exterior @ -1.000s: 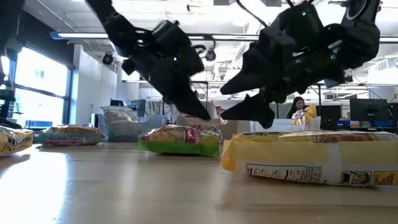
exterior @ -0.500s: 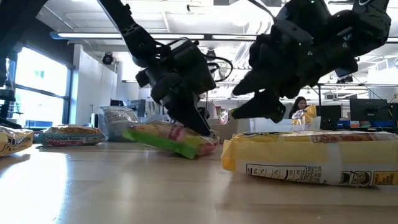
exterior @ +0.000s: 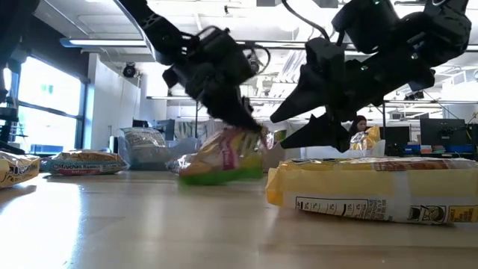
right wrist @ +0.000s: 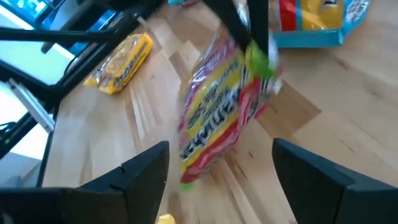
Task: Sort Maruchan noodles
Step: Put the left green noodle pack into the gray bin
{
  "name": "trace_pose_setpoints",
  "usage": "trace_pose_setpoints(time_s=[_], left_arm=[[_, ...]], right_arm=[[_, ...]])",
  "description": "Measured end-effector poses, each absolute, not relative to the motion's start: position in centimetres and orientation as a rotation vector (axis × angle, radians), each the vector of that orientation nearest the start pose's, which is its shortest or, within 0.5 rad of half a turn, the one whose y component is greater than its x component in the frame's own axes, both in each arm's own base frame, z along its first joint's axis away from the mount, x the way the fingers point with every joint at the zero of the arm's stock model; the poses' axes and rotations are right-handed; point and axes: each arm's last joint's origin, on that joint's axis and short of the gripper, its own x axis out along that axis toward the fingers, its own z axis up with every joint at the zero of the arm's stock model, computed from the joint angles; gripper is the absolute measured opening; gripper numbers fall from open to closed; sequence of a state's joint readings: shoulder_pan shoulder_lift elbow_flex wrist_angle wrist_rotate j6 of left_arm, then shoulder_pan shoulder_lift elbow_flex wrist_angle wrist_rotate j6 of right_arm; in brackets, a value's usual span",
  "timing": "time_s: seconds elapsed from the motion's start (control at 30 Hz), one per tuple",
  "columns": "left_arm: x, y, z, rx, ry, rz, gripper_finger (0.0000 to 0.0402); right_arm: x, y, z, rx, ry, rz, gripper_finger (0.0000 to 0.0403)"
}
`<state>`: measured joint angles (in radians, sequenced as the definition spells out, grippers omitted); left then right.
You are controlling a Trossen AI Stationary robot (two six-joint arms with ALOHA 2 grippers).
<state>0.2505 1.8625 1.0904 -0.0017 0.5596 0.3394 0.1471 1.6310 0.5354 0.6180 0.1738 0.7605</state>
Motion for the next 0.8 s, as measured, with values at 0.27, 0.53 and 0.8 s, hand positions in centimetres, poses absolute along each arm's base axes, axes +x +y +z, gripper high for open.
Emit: trace_pose_setpoints(time_s=[0.27, 0.53, 0.8], left_arm=[[36.6, 9.1, 19.2, 0.001, 0.531, -0.419, 0.0001], [36.8, 9.5, 19.8, -0.003, 0.48, -0.395, 0.0], [36.9, 10.3, 20.2, -0.02, 0.435, -0.34, 0.0]], right_arm=[[28.8, 2.9, 13.9, 0.608, 0.344, -0.242, 0.0272], [29.1, 0.8, 14.1, 0.567, 0.29, -0.29, 0.0272], [29.6, 0.0, 12.7, 0.578, 0.307, -0.287, 0.0272]])
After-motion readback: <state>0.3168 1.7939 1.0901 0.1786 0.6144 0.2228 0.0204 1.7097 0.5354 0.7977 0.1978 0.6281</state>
